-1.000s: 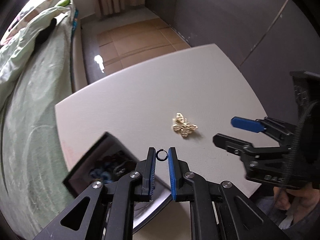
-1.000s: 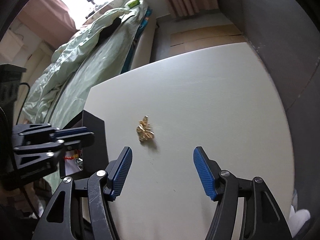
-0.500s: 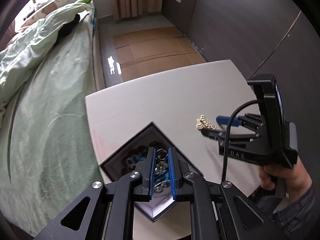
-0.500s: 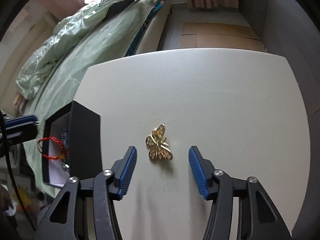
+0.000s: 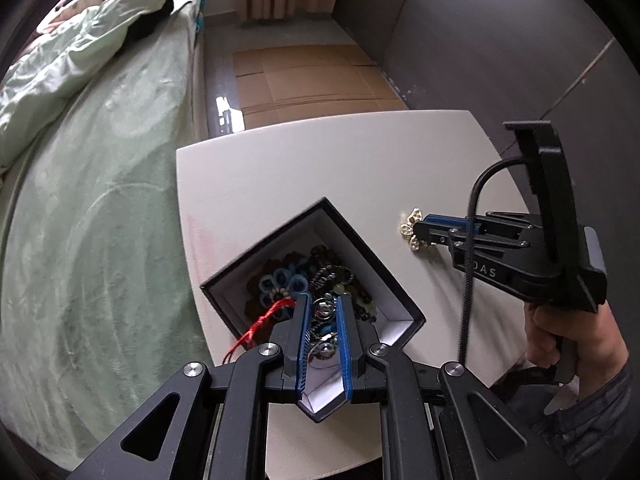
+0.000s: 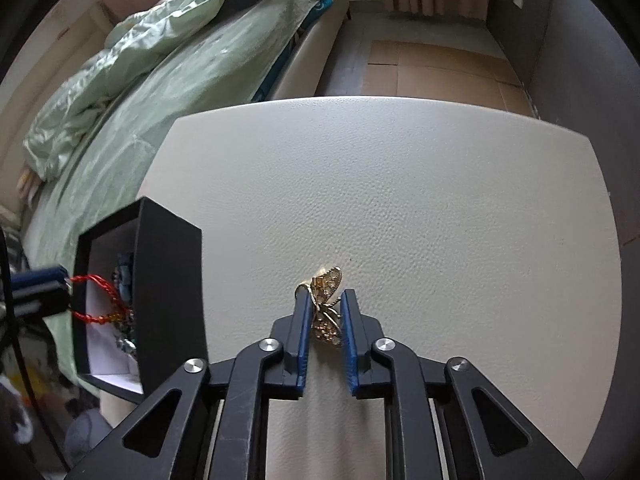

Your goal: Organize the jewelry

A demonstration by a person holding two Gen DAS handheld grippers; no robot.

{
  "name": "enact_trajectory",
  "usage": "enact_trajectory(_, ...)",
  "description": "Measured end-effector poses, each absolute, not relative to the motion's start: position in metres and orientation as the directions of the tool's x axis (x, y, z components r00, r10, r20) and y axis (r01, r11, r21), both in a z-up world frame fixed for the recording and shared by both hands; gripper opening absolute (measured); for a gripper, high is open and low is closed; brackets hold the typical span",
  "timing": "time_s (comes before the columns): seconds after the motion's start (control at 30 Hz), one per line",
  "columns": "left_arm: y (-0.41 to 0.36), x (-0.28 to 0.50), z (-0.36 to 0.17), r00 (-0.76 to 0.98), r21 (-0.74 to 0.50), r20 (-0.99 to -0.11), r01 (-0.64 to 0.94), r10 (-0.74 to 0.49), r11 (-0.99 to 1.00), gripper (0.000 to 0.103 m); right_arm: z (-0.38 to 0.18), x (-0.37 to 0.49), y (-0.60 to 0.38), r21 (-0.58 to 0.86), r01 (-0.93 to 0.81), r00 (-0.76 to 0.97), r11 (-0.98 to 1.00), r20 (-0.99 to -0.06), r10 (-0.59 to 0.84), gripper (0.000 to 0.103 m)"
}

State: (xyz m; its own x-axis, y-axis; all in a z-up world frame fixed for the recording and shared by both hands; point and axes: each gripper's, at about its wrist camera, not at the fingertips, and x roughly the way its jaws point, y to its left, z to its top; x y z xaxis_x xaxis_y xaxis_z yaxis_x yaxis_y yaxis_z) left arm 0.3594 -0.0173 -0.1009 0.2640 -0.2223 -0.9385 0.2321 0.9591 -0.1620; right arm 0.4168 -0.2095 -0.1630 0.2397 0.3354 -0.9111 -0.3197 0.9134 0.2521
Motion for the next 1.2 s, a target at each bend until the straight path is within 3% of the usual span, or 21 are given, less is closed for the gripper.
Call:
enact_trajectory(0.07, -0.018, 0.359, -0.102, 0.255, -0.159, -0.942, 0.235, -0.219, 0.959, 0.016, -0.161, 0.415, -0.212, 0.279, -0.31, 0.236, 0.909, -0.904, 0.358, 0.014)
enact_trajectory(0.13, -0.016, 0.358, -0.102, 0.255, -0.154, -0.943, 0.231, -0.212, 0.961, 0.028, -0.156, 0.409, -0.211, 0.276, -0.319, 0.239, 0.907, -0.902, 0.359, 0.014)
enact_trajectory(0.2, -0.013, 0.357, -0.1, 0.27, -0.153, -0.939, 0.225, -0.212, 0.962, 0.052, -0.153, 0.406, -0.207, 0.272, -0.322, 0.243, 0.907, -0.902, 0.357, 0.014)
enact_trajectory(0.27, -0.007, 0.354, -0.096, 0.296, -0.157, -0.93, 0.218, -0.219, 0.963, 0.058, -0.145, 0.402, -0.205, 0.273, -0.321, 0.253, 0.907, -0.898, 0.36, 0.014)
enact_trajectory(0.6, 0.024, 0.343, -0.081, 0.351, -0.172, -0.909, 0.181, -0.227, 0.968, 0.058, -0.076, 0.373, -0.191, 0.359, -0.354, 0.371, 0.864, -0.794, 0.482, 0.014)
enact_trajectory(0.9, 0.044, 0.324, -0.066, 0.413, -0.195, -0.878, 0.151, -0.241, 0.969, 0.062, -0.056, 0.36, -0.147, 0.361, -0.433, 0.361, 0.826, -0.77, 0.526, 0.014)
enact_trajectory(0.97, 0.047, 0.319, -0.062, 0.427, -0.211, -0.869, 0.14, -0.251, 0.968, 0.066, -0.059, 0.358, -0.139, 0.335, -0.434, 0.348, 0.836, -0.794, 0.499, 0.033)
enact_trajectory(1.0, 0.048, 0.317, -0.06, 0.44, -0.217, -0.862, 0.133, -0.254, 0.967, 0.071, -0.059, 0.355, -0.139, 0.321, -0.427, 0.356, 0.845, -0.8, 0.483, 0.058)
enact_trajectory(1.03, 0.049, 0.313, -0.058, 0.453, -0.227, -0.852, 0.129, -0.261, 0.965, 0.074, -0.058, 0.352, -0.139, 0.309, -0.425, 0.369, 0.851, -0.799, 0.474, 0.069)
enact_trajectory(1.1, 0.049, 0.307, -0.053, 0.473, -0.244, -0.837, 0.126, -0.274, 0.962, 0.086, -0.053, 0.345, -0.145, 0.292, -0.419, 0.394, 0.86, -0.794, 0.462, 0.069)
enact_trajectory(1.2, 0.044, 0.295, -0.044, 0.499, -0.245, -0.823, 0.122, -0.273, 0.962, 0.089, -0.05, 0.33, -0.162, 0.328, -0.389, 0.402, 0.861, -0.78, 0.479, 0.069)
